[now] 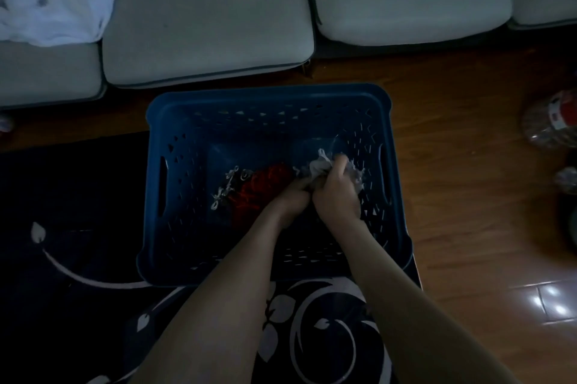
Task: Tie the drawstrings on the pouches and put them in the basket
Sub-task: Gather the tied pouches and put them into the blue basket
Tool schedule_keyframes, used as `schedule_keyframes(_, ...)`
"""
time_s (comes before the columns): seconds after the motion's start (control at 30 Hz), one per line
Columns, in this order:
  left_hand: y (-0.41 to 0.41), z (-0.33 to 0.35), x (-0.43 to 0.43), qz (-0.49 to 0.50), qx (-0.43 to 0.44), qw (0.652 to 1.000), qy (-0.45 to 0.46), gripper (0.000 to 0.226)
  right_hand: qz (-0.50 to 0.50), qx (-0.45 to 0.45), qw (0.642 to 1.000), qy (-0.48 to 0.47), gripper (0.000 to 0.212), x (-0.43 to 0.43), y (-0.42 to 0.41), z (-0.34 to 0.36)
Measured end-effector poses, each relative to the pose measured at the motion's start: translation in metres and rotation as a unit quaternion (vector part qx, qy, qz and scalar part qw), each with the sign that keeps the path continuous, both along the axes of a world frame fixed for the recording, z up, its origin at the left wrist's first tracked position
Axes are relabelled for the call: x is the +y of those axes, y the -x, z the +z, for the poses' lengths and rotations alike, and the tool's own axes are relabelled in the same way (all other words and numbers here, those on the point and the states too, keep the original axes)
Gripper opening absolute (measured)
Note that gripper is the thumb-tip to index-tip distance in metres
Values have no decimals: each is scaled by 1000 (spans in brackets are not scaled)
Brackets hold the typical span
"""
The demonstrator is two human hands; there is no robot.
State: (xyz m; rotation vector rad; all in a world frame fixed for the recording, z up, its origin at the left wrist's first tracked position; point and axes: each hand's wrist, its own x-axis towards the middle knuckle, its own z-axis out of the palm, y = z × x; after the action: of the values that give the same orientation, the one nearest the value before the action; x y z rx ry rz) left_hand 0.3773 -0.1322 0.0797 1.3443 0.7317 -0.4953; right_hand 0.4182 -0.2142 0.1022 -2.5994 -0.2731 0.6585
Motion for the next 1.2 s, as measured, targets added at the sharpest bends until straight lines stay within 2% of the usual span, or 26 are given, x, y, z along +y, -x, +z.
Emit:
schedule_keyframes(0.1, 2, -6, -1, 44, -35, 998, 19, 28, 27, -28, 998, -39, 51, 2, 3, 1)
schedule_keyframes(0.2, 3, -15, 0, -54, -20, 998, -29, 27, 5, 65, 998, 22, 58, 0, 2, -6)
schedule_keyframes(0.27, 4, -19, 2, -114, 26, 993, -35, 33, 0, 125, 991, 48, 59, -3, 1, -12)
schedule_keyframes(0.43, 3, -12, 5, -143, 141, 979, 15, 35, 6, 190, 978, 82, 63, -3, -4, -20)
schedule_keyframes(0.53, 4, -7, 9, -193, 208, 959, 5, 24, 6, 218, 971, 94, 71, -8, -3, -24)
schedule_keyframes(0.67, 10, -7, 15, -154, 221, 961, -57, 25, 34, 230, 968, 92, 86, -4, 2, -27)
schedule_keyframes(0.83, 19, -3, 15, -148, 238, 952, -127, 29, 142, 260, 952, 79, 93, -4, 12, -17)
schedule_keyframes(1.03, 29, 17, 13, -148, 243, 951, -121, 33, 138, 211, 965, 78, 99, -9, 21, 7)
schedule_keyframes(1.2, 38, 34, 12, -177, 233, 944, -153, 36, 159, 161, 964, 140, 93, -9, 28, 27)
